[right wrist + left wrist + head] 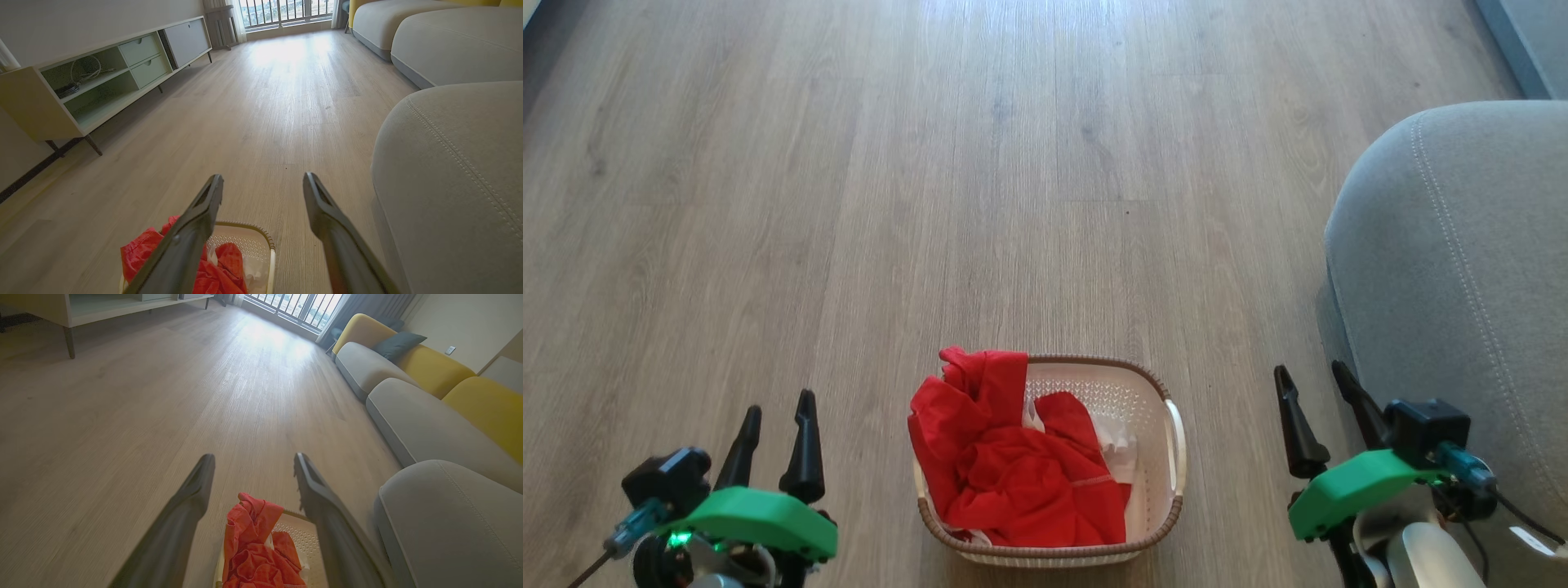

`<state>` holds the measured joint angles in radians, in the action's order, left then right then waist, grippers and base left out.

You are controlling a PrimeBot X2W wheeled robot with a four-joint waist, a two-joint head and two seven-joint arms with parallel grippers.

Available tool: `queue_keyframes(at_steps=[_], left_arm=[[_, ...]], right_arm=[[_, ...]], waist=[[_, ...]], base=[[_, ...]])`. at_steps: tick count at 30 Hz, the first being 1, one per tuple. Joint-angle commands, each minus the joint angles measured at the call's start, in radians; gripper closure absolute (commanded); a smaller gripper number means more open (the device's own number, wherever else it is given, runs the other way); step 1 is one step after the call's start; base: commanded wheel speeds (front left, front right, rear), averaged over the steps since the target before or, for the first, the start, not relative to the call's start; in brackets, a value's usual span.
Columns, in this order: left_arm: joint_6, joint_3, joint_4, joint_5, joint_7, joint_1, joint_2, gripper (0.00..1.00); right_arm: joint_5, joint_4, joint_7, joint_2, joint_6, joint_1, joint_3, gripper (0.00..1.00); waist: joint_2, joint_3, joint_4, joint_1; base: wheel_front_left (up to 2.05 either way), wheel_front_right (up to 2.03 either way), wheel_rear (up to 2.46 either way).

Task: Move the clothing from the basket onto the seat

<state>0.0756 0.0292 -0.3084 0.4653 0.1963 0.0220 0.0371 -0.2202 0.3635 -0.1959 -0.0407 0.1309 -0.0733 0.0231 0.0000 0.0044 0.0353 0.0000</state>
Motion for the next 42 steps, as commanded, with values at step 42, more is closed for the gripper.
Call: queue_keyframes(at_steps=[42], left_arm=[[0.0, 0.045, 0.014, -0.213, 0.066, 0.074, 0.013, 0.0]], right_arm=[[0.129, 0.018, -0.066, -0.009, 0.0, -0.075, 0.045, 0.0]], waist=[[0.0, 0.01, -0.004, 0.0]], base=[[0.0, 0.0, 0.0]])
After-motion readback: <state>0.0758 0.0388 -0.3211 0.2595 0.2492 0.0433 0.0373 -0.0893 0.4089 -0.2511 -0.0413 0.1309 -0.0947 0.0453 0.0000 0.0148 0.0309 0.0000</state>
